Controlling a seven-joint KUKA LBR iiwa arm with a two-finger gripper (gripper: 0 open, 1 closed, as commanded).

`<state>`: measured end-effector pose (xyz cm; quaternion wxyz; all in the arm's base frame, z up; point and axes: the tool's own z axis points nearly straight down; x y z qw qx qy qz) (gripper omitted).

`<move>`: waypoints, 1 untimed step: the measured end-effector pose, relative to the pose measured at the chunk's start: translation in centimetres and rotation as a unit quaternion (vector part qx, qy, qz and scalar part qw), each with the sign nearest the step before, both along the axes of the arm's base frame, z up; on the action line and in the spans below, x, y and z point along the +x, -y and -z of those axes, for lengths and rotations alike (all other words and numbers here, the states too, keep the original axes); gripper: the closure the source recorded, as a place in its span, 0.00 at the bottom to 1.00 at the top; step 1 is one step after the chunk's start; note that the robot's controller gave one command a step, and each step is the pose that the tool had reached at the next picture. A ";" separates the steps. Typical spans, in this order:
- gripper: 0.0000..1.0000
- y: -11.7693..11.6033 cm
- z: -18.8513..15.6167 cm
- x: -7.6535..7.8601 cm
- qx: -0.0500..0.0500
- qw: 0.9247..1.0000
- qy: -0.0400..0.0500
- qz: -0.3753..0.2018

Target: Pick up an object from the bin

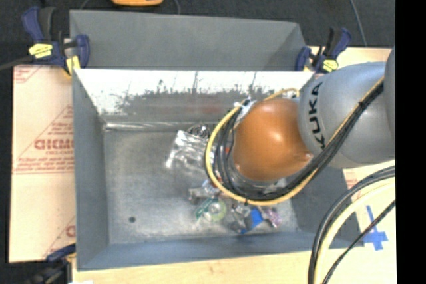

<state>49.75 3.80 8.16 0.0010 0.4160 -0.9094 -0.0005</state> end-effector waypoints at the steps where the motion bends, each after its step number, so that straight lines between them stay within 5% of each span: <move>1: 1.00 -0.1 -0.2 0.1 0.001 1.000 0.001 0.003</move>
Offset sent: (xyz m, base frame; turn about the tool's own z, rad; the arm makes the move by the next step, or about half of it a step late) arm 0.0000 0.0000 0.0000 0.0000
